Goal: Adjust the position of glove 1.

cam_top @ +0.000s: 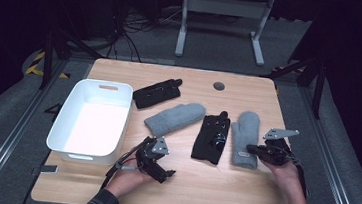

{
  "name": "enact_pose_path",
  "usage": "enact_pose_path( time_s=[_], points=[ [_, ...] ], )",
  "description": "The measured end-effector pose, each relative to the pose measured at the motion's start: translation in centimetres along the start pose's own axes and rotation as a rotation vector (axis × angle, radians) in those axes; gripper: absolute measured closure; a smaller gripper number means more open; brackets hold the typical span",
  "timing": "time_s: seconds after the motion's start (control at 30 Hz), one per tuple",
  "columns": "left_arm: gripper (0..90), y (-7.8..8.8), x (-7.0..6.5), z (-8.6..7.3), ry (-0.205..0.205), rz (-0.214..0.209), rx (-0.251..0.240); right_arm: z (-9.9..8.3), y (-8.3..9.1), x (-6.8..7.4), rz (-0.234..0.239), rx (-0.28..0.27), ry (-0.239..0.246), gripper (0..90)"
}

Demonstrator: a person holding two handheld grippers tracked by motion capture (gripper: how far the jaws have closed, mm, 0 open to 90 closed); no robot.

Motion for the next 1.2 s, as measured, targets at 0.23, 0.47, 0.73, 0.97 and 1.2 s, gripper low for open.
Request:
enact_pose_path(
  time_s=[0.23, 0.47, 0.73, 0.97, 1.2],
  points=[
    [0.4, 0.0, 0.0, 0.0, 0.002, 0.002, 0.001, -0.5, 0.4, 0.9, 0.013, 0.007, 0.012, 90.0],
    [0.5, 0.0, 0.0, 0.0, 0.001, 0.002, -0.002, -1.2, 1.0, 2.2, 0.026, 0.003, 0.017, 90.0],
    [0.5, 0.0, 0.0, 0.0, 0.001, 0.002, -0.002, -1.5, 1.5, 4.2, 0.040, 0.020, 0.038, 90.0],
    [0.5, 0.0, 0.0, 0.0, 0.001, 0.003, -0.003, -1.6, 1.7, 6.0, 0.070, 0.021, 0.067, 90.0],
    [0.5, 0.0, 0.0, 0.0, 0.001, 0.003, -0.003, -1.5, 1.6, 7.8, 0.109, 0.025, 0.096, 90.0]
  ],
)
Point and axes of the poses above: each handheld gripper's, and its own axes: y roughly backward along the jaws, z roughly out of its top, x roughly to its left, the point moved 7 cm from there along -y, roughly forward along the jaws, and after that the axes turned 5 degrees about y, right-handed, at the moved point
